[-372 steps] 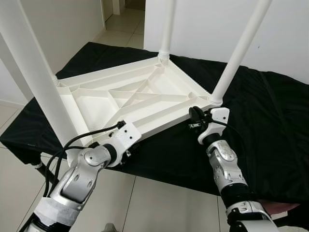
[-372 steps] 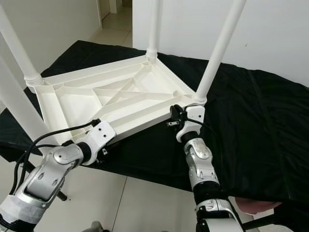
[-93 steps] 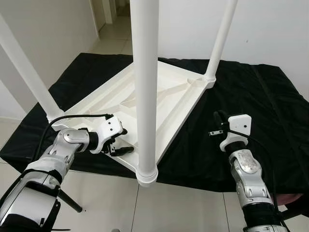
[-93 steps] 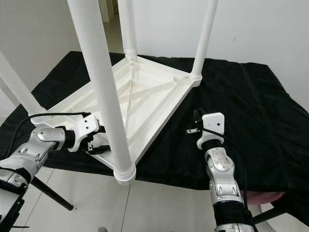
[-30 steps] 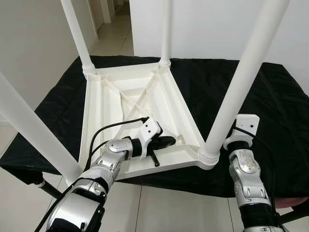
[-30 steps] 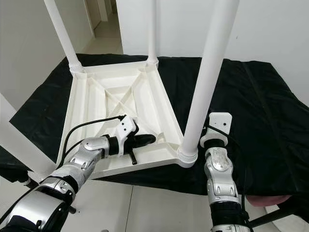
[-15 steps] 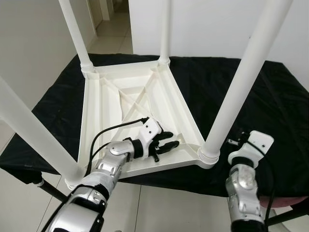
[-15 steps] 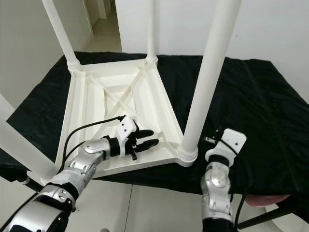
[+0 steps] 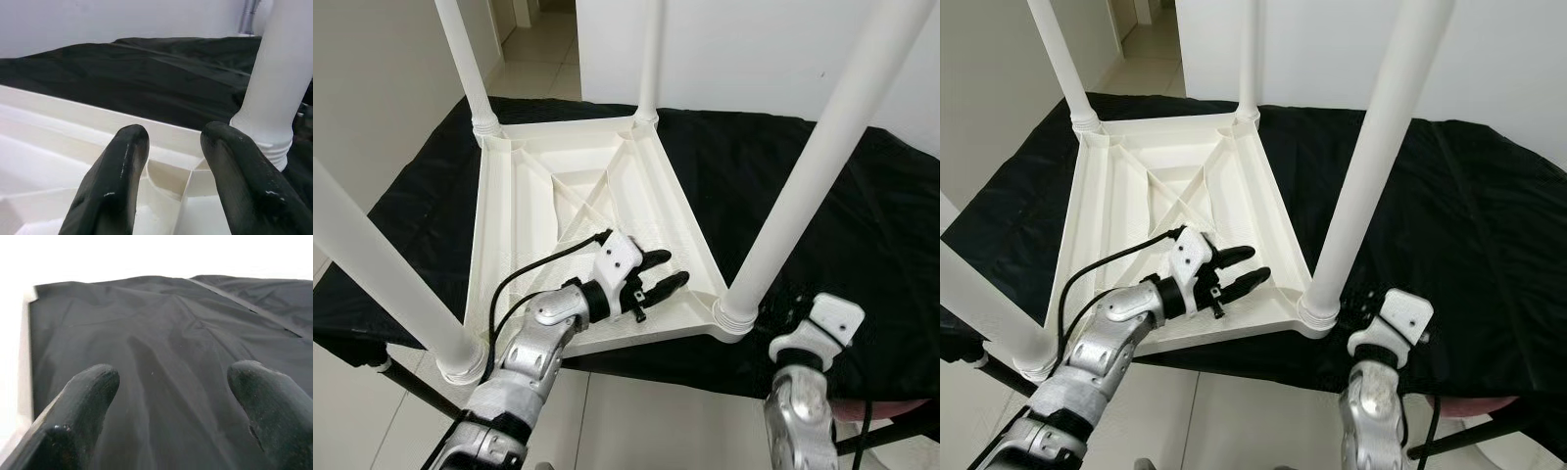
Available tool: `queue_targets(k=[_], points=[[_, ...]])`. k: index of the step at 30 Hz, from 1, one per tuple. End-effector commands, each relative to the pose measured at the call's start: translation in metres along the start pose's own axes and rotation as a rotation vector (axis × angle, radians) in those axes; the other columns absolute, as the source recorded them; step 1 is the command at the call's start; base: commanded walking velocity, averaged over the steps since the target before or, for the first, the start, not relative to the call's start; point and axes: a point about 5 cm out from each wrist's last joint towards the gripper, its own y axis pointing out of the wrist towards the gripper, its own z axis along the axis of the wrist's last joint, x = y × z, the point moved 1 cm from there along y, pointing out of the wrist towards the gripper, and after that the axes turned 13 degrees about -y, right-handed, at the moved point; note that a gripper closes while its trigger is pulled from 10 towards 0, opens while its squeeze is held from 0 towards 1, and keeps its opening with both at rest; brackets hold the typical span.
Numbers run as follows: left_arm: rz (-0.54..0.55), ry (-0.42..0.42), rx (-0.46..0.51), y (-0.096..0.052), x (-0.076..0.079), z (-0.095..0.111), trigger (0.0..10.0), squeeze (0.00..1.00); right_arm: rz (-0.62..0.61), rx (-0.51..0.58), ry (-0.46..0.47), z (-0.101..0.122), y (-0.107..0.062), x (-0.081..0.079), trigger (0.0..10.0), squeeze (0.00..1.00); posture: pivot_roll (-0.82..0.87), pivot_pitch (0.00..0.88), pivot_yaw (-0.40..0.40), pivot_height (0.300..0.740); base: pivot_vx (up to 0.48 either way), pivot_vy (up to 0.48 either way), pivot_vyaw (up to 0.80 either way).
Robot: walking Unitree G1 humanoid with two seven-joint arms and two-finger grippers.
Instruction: Building children table
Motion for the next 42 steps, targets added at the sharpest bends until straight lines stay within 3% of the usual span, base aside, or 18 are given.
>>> queue_targets(k=[1,4,11,18,21,30,32,37,42], points=[[0.098,-0.004,0.019,-0.004,-0.006,0.002,10.0,0.0,0.03,0.048,0.001,0.009,-0.001,-0.005,10.0,0.0,-0.12,0.0,0.001,0.74,0.0,0.0,0.0],[0.127,-0.007,0.037,-0.011,-0.003,0.005,10.0,0.0,0.034,0.073,-0.017,0.016,-0.008,-0.001,10.0,0.0,-0.13,0.0,0.01,0.74,0.0,0.0,0.0],[0.158,-0.041,0.016,-0.022,0.007,0.007,10.0,0.0,0.222,0.125,0.009,0.029,-0.021,-0.013,10.0,0.0,-0.14,0.0,0.033,0.74,0.0,0.0,0.0],[0.139,-0.026,-0.01,-0.028,0.014,0.007,10.0,0.0,0.469,0.135,0.065,0.036,-0.019,-0.021,10.0,0.0,-0.13,0.0,0.024,0.74,0.0,0.0,0.0],[0.14,-0.024,-0.012,-0.028,0.014,0.007,10.0,0.0,0.489,0.128,0.074,0.036,-0.018,-0.021,10.0,0.0,-0.13,0.0,0.02,0.74,0.0,0.0,0.0],[0.164,-0.016,-0.022,-0.032,0.014,0.008,10.0,0.0,0.601,0.133,0.072,0.038,-0.02,-0.011,10.0,0.0,-0.13,0.0,0.007,0.74,0.0,0.0,0.0],[0.192,-0.015,-0.027,-0.036,0.012,0.006,10.0,0.0,0.708,0.089,0.103,0.035,-0.028,-0.002,10.0,0.0,-0.14,0.0,0.018,0.74,0.0,0.0,0.0],[0.212,-0.012,-0.035,-0.04,0.009,0.006,10.0,0.0,0.824,0.046,0.094,0.031,-0.031,0.009,10.0,0.0,-0.15,0.0,0.026,0.74,0.0,0.0,0.0],[0.22,0.018,-0.053,-0.041,0.0,0.008,10.0,0.0,1.045,0.009,0.019,0.027,-0.029,0.026,10.0,0.0,-0.16,0.0,0.047,0.74,0.0,0.0,0.0]])
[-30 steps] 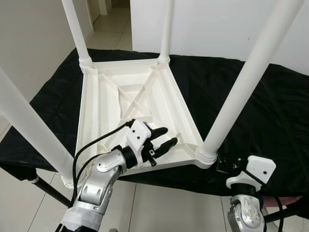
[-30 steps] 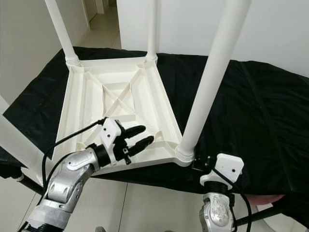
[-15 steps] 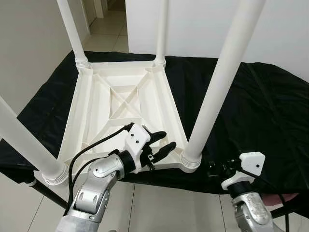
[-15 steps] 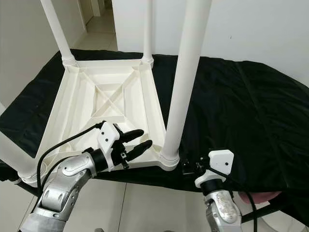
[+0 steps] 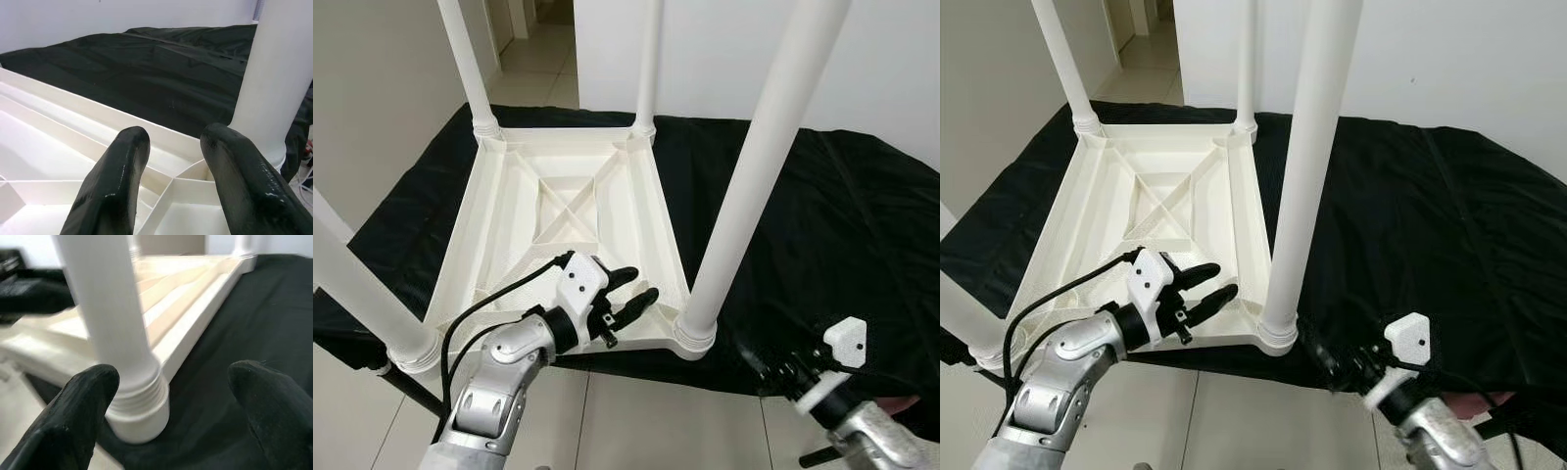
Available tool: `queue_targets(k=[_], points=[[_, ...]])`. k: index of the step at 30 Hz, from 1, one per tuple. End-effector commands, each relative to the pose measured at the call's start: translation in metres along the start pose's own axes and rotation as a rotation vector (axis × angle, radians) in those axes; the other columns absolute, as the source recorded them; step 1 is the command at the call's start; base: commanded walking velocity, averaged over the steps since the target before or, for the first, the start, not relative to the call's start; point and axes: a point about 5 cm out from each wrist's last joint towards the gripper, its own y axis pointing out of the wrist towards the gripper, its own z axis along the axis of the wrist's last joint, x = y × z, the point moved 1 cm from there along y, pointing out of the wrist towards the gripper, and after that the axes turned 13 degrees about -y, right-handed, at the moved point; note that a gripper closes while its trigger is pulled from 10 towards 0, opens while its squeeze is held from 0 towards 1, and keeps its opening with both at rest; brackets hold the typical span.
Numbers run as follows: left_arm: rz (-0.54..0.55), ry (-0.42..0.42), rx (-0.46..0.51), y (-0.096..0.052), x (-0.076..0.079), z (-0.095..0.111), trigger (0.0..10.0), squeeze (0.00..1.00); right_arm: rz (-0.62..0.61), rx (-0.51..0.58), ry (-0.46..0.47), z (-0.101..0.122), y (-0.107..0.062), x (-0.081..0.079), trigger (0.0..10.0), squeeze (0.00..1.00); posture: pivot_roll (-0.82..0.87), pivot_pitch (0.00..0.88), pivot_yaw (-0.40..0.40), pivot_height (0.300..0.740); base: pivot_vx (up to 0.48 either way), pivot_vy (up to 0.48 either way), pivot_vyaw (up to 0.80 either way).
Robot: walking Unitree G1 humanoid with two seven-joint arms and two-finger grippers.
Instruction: Building children table
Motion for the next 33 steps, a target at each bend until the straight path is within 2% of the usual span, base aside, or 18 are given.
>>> queue_targets(k=[1,3,6,9,16,18,20,24,28,30,32,33], points=[[0.133,0.006,0.016,-0.001,-0.011,0.001,10.0,0.0,0.037,-0.009,0.012,-0.002,-0.003,0.002,10.0,0.0,-0.16,0.0,0.047,0.74,0.0,0.0,0.0],[0.134,0.014,0.012,-0.002,-0.013,0.003,10.0,0.0,0.1,-0.03,-0.016,0.0,-0.005,0.013,10.0,0.0,-0.16,0.0,0.048,0.74,0.0,0.0,0.0],[0.134,0.017,0.011,-0.002,-0.013,0.003,10.0,0.0,0.108,-0.033,-0.021,0.0,-0.004,0.017,10.0,0.0,-0.15,0.0,0.052,0.74,0.0,0.0,0.0],[0.132,0.033,0.013,-0.002,-0.013,0.007,10.0,0.0,0.147,-0.013,-0.036,0.004,0.009,0.026,10.0,0.0,-0.13,0.0,0.04,0.74,0.0,0.0,0.0],[0.112,0.064,0.011,-0.003,-0.011,0.01,10.0,0.0,0.285,-0.004,-0.008,0.0,0.027,0.023,10.0,0.0,-0.08,0.0,0.003,0.74,0.0,0.0,0.0],[0.112,0.064,0.011,-0.003,-0.011,0.01,10.0,0.0,0.285,-0.004,-0.008,0.0,0.027,0.023,10.0,0.0,-0.08,0.0,0.003,0.74,0.0,0.0,0.0],[0.094,0.091,0.008,-0.003,-0.01,0.011,10.0,0.0,0.387,-0.018,-0.007,-0.002,0.029,0.018,10.0,0.0,-0.07,0.0,-0.015,0.74,0.0,0.0,0.0],[0.073,0.12,-0.001,-0.002,-0.008,0.01,10.0,0.0,0.464,-0.03,-0.009,-0.003,0.033,0.02,10.0,0.0,-0.06,0.0,-0.029,0.74,0.0,0.0,0.0],[0.071,0.125,-0.005,-0.002,-0.008,0.009,10.0,0.0,0.477,-0.03,-0.009,-0.004,0.035,0.021,10.0,0.0,-0.06,0.0,-0.031,0.74,0.0,0.0,0.0],[0.052,0.137,-0.005,0.0,-0.004,0.007,10.0,0.0,0.463,-0.014,-0.034,-0.005,0.049,0.024,10.0,0.0,-0.05,0.0,-0.056,0.74,0.0,0.0,0.0],[0.052,0.137,-0.005,0.0,-0.004,0.007,10.0,0.0,0.463,-0.014,-0.034,-0.005,0.049,0.024,10.0,0.0,-0.05,0.0,-0.056,0.74,0.0,0.0,0.0],[0.043,0.137,-0.007,0.002,-0.002,0.006,10.0,0.0,0.447,-0.002,-0.041,-0.005,0.057,0.024,10.0,0.0,-0.05,0.0,-0.059,0.74,0.0,0.0,0.0]])
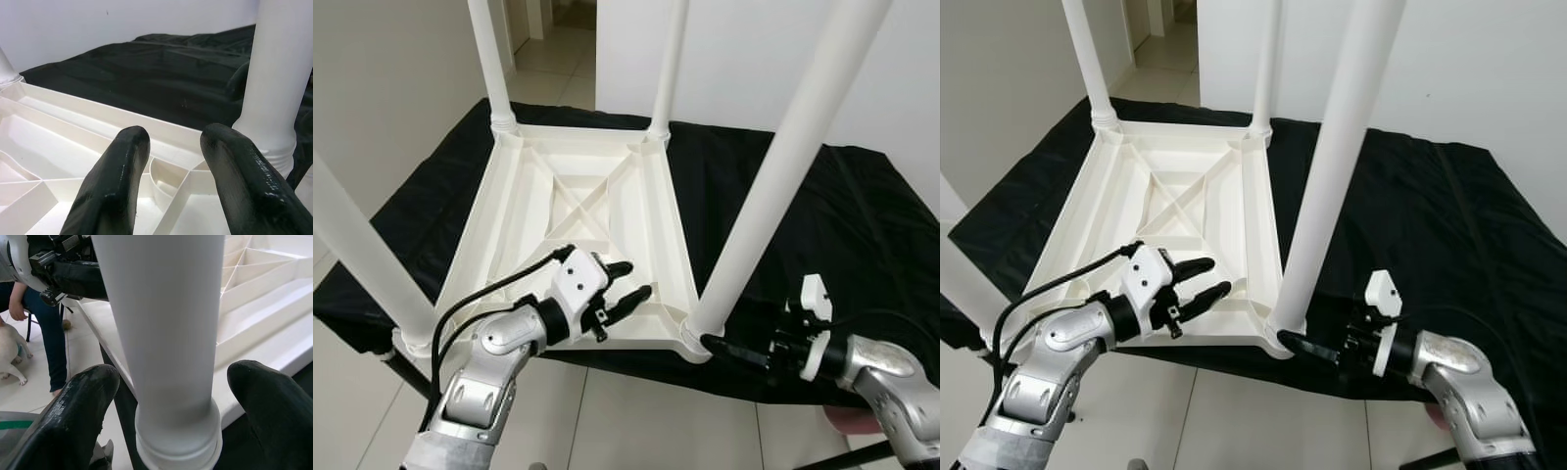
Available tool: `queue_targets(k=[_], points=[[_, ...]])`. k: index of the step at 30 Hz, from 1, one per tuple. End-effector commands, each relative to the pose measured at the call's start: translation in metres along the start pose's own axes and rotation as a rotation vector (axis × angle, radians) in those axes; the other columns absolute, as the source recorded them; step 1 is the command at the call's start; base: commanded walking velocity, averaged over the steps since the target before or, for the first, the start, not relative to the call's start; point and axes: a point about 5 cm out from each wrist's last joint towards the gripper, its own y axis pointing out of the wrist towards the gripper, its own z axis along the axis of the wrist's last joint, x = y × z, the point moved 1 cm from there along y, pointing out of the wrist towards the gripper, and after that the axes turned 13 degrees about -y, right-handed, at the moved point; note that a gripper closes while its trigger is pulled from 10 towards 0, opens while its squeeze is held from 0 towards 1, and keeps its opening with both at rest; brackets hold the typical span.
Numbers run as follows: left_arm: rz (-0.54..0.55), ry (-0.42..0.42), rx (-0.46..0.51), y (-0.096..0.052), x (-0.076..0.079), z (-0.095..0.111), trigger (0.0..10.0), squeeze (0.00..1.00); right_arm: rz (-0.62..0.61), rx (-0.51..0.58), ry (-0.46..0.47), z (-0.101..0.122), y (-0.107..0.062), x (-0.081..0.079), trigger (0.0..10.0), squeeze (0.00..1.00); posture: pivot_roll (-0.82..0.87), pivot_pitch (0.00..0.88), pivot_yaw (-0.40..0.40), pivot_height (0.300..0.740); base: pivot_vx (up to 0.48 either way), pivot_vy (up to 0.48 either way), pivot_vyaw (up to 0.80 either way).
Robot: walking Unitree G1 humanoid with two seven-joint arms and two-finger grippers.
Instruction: Building children table
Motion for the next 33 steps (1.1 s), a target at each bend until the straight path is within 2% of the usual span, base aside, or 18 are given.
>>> queue_targets(k=[1,5,7,10,13,15,19,29,30,33], points=[[0.053,0.008,0.002,0.004,-0.002,-0.004,10.0,0.0,-0.074,0.011,-0.024,-0.004,0.015,0.012,10.0,0.0,-0.06,0.0,-0.07,0.74,0.0,0.0,0.0],[0.043,0.004,-0.004,0.008,-0.003,-0.006,10.0,0.0,-0.142,0.038,-0.04,-0.004,0.026,0.022,10.0,0.0,-0.06,0.0,-0.071,0.74,0.0,0.0,0.0],[0.043,0.004,-0.004,0.008,-0.003,-0.006,10.0,0.0,-0.142,0.038,-0.04,-0.004,0.026,0.022,10.0,0.0,-0.06,0.0,-0.071,0.74,0.0,0.0,0.0],[-0.015,-0.033,0.023,0.02,-0.002,-0.004,10.0,0.0,-0.23,0.054,-0.048,-0.005,0.038,0.047,10.0,0.0,-0.08,0.0,-0.074,0.74,0.0,0.0,0.0],[-0.025,-0.037,0.027,0.023,-0.001,-0.003,10.0,0.0,-0.248,0.054,-0.045,-0.005,0.038,0.052,10.0,0.0,-0.08,0.0,-0.074,0.74,0.0,0.0,0.0],[-0.039,-0.021,0.024,0.029,0.001,-0.001,10.0,0.0,-0.315,0.048,-0.047,-0.005,0.034,0.066,10.0,0.0,-0.08,0.0,-0.073,0.74,0.0,0.0,0.0],[-0.034,-0.009,0.029,0.035,0.002,0.0,10.0,0.0,-0.399,0.024,-0.06,-0.011,0.028,0.078,10.0,0.0,-0.08,0.0,-0.074,0.74,0.0,0.0,0.0],[0.038,-0.081,0.056,0.042,0.003,-0.001,10.0,0.0,-0.507,0.019,-0.054,-0.018,0.033,0.081,10.0,0.0,-0.08,0.0,-0.063,0.74,0.0,0.0,0.0],[0.041,-0.11,0.065,0.041,0.006,-0.001,10.0,0.0,-0.51,0.006,-0.043,-0.021,0.034,0.077,10.0,0.0,-0.08,0.0,-0.064,0.74,0.0,0.0,0.0],[0.035,-0.123,0.062,0.04,0.009,-0.002,10.0,0.0,-0.508,0.004,-0.022,-0.023,0.036,0.074,10.0,0.0,-0.07,0.0,-0.066,0.74,0.0,0.0,0.0]])
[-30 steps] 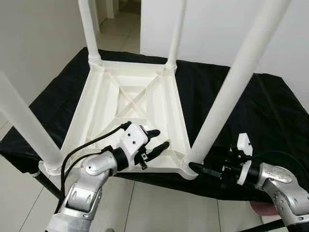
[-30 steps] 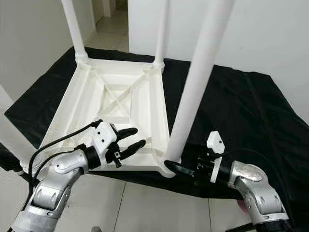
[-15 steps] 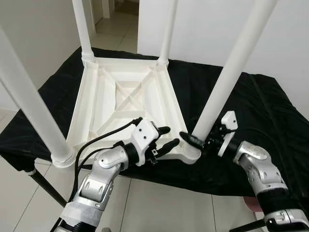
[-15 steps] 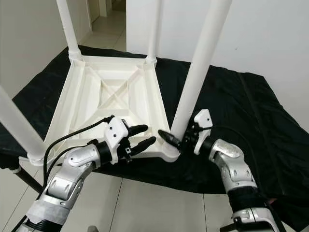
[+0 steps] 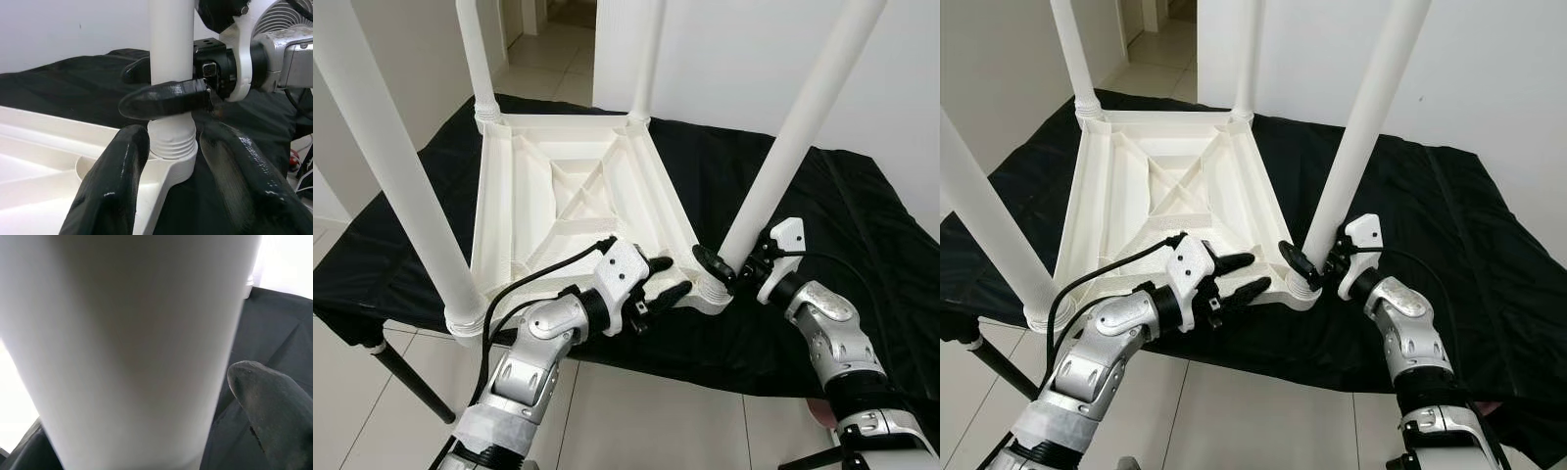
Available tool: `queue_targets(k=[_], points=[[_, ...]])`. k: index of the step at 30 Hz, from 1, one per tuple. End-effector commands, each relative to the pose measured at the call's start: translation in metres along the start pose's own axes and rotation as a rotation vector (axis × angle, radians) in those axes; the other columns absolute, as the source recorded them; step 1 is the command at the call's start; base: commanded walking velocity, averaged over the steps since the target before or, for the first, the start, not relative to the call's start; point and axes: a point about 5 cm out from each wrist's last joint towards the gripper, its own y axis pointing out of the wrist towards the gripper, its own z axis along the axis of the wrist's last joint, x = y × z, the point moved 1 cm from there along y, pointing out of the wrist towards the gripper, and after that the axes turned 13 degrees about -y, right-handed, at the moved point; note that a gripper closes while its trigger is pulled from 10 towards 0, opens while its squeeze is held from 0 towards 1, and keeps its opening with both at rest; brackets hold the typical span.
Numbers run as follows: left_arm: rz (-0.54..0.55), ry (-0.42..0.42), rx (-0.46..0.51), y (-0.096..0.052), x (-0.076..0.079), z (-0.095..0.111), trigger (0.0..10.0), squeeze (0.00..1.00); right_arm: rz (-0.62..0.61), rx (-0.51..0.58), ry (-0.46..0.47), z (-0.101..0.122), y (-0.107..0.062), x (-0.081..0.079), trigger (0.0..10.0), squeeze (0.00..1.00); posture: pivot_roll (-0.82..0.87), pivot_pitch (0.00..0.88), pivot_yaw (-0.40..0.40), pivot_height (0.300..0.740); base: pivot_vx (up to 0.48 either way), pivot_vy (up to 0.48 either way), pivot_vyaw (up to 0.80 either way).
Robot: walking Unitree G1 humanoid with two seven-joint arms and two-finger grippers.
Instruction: Building children table
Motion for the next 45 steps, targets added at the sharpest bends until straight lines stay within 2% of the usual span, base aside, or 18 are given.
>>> queue_targets(k=[1,6,11,12,13,17,18,19,25,33,37,41,43,45], points=[[0.098,-0.036,0.016,-0.001,0.002,-0.003,10.0,0.0,-0.017,-0.039,0.007,-0.008,-0.003,-0.006,10.0,0.0,-0.06,0.0,-0.067,0.74,0.0,0.0,0.0],[0.057,-0.075,-0.026,-0.004,0.011,-0.014,10.0,0.0,0.0,-0.034,-0.009,-0.015,0.0,-0.008,10.0,0.0,-0.07,0.0,-0.062,0.74,0.0,0.0,0.0],[0.051,-0.074,-0.03,-0.005,0.012,-0.015,10.0,0.0,-0.007,-0.044,-0.01,-0.018,0.002,-0.002,10.0,0.0,-0.06,0.0,-0.066,0.74,0.0,0.0,0.0],[0.056,-0.072,-0.024,-0.004,0.011,-0.014,10.0,0.0,-0.015,-0.051,-0.014,-0.019,0.003,0.0,9.3,0.0,-0.06,0.0,-0.069,0.74,0.0,0.0,0.0],[0.061,-0.074,-0.02,-0.004,0.011,-0.013,10.0,0.0,-0.018,-0.058,-0.014,-0.02,0.003,0.003,8.1,0.0,-0.06,0.0,-0.071,0.74,0.0,0.0,0.0],[0.062,-0.073,-0.02,-0.005,0.011,-0.013,10.0,0.0,-0.02,-0.062,-0.013,-0.02,0.002,0.004,8.2,0.0,-0.06,0.0,-0.071,0.74,0.0,0.0,0.0],[0.064,-0.077,-0.022,-0.005,0.011,-0.014,10.0,0.0,-0.017,-0.068,-0.013,-0.021,0.002,0.004,3.3,0.0,-0.06,0.0,-0.072,0.74,0.0,0.0,0.0],[0.064,-0.078,-0.023,-0.007,0.013,-0.014,10.0,0.0,-0.015,-0.073,-0.007,-0.022,0.001,0.006,0.0,0.0,-0.05,0.0,-0.074,0.74,0.0,0.0,0.0],[0.07,-0.076,-0.035,-0.009,0.015,-0.016,10.0,0.0,-0.035,-0.082,0.012,-0.027,-0.003,0.008,0.0,0.0,-0.05,0.0,-0.077,0.74,0.0,0.0,0.0],[0.135,-0.061,-0.027,-0.007,0.004,-0.014,10.0,0.0,-0.228,-0.104,0.064,-0.033,-0.009,0.013,0.0,0.0,-0.06,0.0,-0.083,0.74,0.0,0.0,0.0],[0.157,-0.046,-0.015,-0.007,-0.002,-0.009,10.0,0.0,-0.307,-0.127,0.064,-0.034,-0.01,0.007,0.0,0.0,-0.07,0.0,-0.091,0.74,0.0,0.0,0.0],[0.215,-0.034,0.001,-0.009,-0.014,-0.005,10.0,0.0,-0.402,-0.127,0.075,-0.027,-0.008,-0.015,0.0,0.0,-0.08,0.0,-0.109,0.74,0.0,0.0,0.0],[0.228,-0.035,-0.001,-0.011,-0.016,-0.007,10.0,0.0,-0.441,-0.148,0.098,-0.03,-0.007,-0.021,0.0,0.0,-0.08,0.0,-0.111,0.74,0.0,0.0,0.0],[0.235,-0.019,0.007,-0.008,-0.015,-0.002,10.0,0.0,-0.535,-0.182,0.11,-0.028,-0.008,-0.024,0.0,0.0,-0.06,0.0,-0.104,0.74,0.0,0.0,0.0]])
